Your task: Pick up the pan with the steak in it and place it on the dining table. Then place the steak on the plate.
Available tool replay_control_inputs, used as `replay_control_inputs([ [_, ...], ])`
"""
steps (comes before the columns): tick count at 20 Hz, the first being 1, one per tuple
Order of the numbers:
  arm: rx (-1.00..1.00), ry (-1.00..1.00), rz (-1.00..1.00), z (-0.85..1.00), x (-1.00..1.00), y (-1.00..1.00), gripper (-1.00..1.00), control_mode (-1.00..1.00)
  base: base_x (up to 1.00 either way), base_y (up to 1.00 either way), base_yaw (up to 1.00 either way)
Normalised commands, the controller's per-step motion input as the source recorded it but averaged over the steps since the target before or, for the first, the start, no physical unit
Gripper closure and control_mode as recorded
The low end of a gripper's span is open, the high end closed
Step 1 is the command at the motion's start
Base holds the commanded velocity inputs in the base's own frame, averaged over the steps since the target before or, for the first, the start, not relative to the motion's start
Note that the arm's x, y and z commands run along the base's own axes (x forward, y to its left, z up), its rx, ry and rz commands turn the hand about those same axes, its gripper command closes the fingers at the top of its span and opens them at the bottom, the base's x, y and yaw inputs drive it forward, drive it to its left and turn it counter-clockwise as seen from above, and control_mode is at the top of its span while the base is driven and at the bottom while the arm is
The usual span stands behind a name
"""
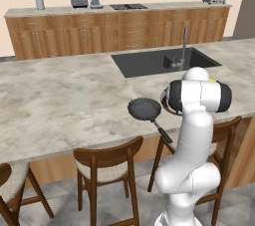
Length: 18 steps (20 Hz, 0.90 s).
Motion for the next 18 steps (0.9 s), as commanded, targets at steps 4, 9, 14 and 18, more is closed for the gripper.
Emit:
replay_control_inputs([
  [4,0.00,0.00,0.00,-0.10,0.13,-0.04,1.00,-1.00,0.00,0.00,0.00],
  [9,0.00,0.00,0.00,0.00,0.00,0.00,-1.00,-1.00,0.00,0.00,0.00],
  [14,0.02,-0.01,0.00,0.29,0.02,0.00,-1.00,-1.00,0.00,0.00,0.00],
  [18,0.02,0.00,0.00,0.50,0.01,0.00,-1.00,-1.00,0.00,0.00,0.00],
])
